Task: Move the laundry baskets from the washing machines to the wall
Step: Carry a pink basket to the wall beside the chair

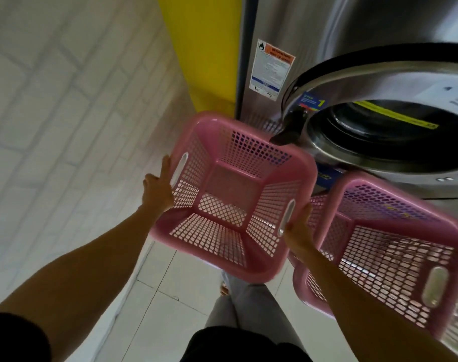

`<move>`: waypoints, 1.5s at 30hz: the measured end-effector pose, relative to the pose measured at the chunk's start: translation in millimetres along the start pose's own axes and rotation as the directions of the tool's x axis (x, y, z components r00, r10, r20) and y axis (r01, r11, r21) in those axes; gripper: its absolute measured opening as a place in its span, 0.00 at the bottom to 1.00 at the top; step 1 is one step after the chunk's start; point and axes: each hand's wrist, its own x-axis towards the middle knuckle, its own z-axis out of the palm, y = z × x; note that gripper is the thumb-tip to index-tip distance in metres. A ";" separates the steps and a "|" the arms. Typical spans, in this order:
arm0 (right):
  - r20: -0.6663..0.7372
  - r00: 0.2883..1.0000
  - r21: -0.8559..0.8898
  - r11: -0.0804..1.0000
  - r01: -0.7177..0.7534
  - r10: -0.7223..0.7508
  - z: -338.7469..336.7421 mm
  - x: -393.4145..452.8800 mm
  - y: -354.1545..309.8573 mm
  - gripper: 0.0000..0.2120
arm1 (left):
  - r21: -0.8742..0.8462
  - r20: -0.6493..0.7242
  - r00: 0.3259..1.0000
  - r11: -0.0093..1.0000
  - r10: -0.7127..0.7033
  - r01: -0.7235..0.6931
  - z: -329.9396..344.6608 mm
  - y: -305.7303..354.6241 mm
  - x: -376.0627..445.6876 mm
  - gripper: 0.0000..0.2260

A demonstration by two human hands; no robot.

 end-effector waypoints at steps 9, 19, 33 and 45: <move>-0.053 0.986 -0.128 0.980 0.152 -0.159 -10.8 -36.8 6.3 0.33 | -0.013 0.015 1.000 1.000 0.006 -0.005 10.2 -58.3 -107.5 0.45; 0.098 0.852 -0.360 0.780 0.512 -0.514 -17.6 -103.6 -11.8 0.34 | -0.263 -0.143 0.948 0.935 -0.283 0.239 33.7 -107.6 -302.9 0.43; 0.439 0.505 -0.444 0.309 0.841 -0.743 45.0 -273.4 -30.1 0.36 | -0.666 -0.320 0.500 0.567 -0.805 0.485 103.1 -129.4 -575.6 0.38; 0.808 0.165 -0.288 -0.135 0.948 -0.566 126.7 -419.4 12.7 0.36 | -0.816 -0.069 0.043 0.081 -0.997 0.572 195.8 -97.0 -764.0 0.39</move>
